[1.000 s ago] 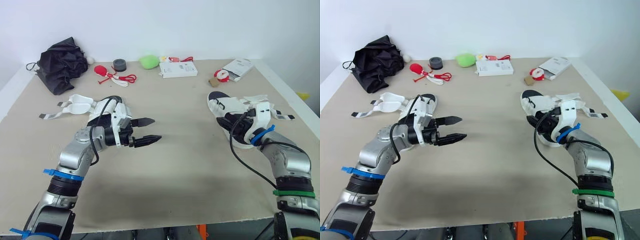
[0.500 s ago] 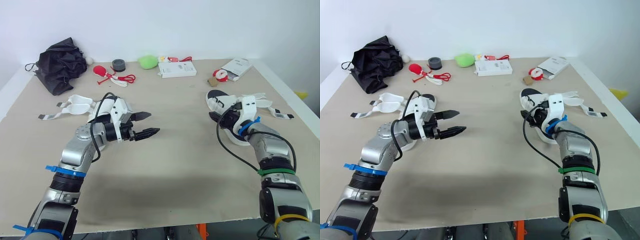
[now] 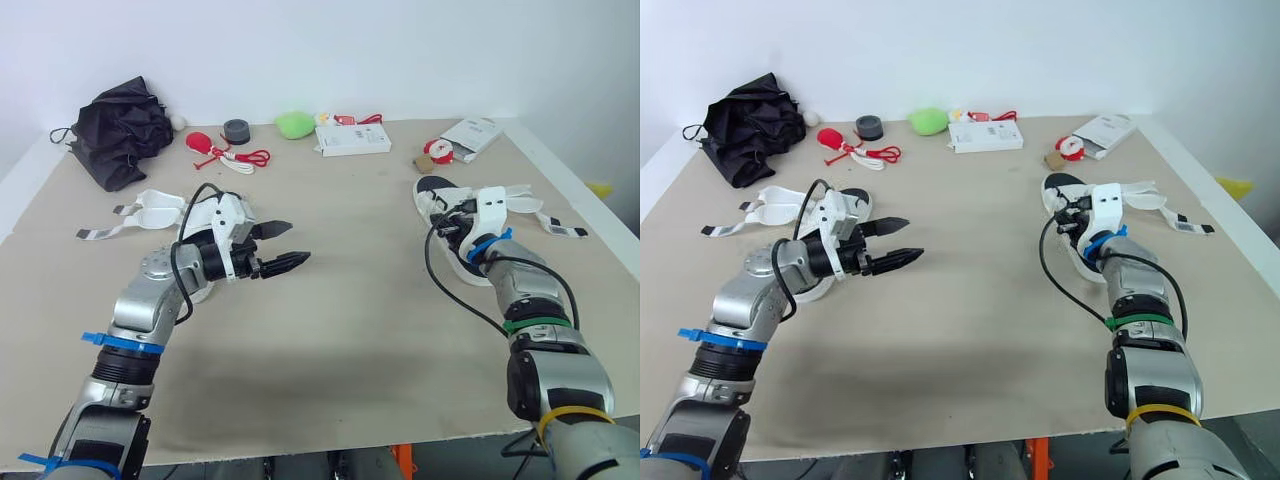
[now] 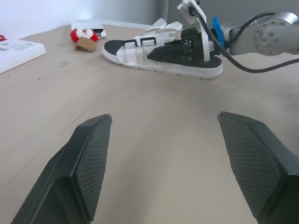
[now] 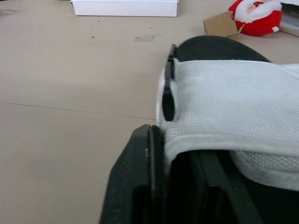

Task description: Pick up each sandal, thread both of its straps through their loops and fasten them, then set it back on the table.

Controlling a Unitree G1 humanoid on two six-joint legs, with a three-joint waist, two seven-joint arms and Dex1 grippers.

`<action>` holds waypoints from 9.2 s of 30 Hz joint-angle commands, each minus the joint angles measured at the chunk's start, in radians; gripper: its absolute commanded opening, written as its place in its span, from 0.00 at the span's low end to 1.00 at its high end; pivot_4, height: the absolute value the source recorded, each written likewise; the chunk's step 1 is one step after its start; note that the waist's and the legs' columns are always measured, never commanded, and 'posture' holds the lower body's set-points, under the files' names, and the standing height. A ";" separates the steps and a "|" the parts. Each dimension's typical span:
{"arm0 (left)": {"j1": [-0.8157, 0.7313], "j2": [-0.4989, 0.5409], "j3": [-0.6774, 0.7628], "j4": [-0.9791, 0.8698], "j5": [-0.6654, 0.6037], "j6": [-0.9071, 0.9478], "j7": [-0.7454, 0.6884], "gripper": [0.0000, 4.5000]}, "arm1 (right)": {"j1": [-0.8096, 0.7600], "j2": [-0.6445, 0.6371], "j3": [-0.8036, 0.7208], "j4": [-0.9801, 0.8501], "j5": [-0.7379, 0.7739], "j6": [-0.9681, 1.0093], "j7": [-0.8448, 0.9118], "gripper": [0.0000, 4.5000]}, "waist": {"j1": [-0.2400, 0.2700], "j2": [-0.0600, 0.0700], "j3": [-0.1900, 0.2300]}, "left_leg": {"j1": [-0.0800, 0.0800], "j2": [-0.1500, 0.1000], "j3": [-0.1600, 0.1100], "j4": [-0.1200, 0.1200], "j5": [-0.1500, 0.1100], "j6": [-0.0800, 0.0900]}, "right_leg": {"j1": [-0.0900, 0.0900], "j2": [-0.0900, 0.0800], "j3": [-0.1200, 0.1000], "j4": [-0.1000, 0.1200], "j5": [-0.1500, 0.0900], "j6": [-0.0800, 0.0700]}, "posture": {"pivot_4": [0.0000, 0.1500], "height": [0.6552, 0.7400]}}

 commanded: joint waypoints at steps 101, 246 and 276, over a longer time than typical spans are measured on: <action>-0.116 -0.004 -0.204 0.270 0.255 -0.169 -0.329 0.01 | 0.160 -0.163 0.509 -0.566 0.072 0.195 1.046 0.00 | -0.016 0.000 0.000 | -0.008 0.008 0.003 0.013 0.002 0.001 | -0.009 0.007 0.001 0.004 0.010 -0.003 | 1.00 1.00; -0.112 -0.088 -0.323 0.277 0.378 -0.165 -0.241 0.00 | 0.196 -0.287 0.413 -0.693 -1.384 -1.224 -0.969 0.00 | 0.014 0.000 -0.006 | -0.017 -0.011 0.004 0.012 0.005 0.015 | -0.012 -0.012 0.002 0.000 0.009 0.003 | 1.00 1.00; -0.178 -0.121 -0.327 0.388 0.381 -0.220 -0.258 0.00 | 0.225 -0.437 0.404 -0.780 -1.275 -1.207 -1.025 0.99 | 0.013 0.000 -0.006 | -0.016 -0.012 0.003 0.014 0.007 0.018 | -0.009 -0.012 0.002 0.000 0.010 0.006 | 1.00 1.00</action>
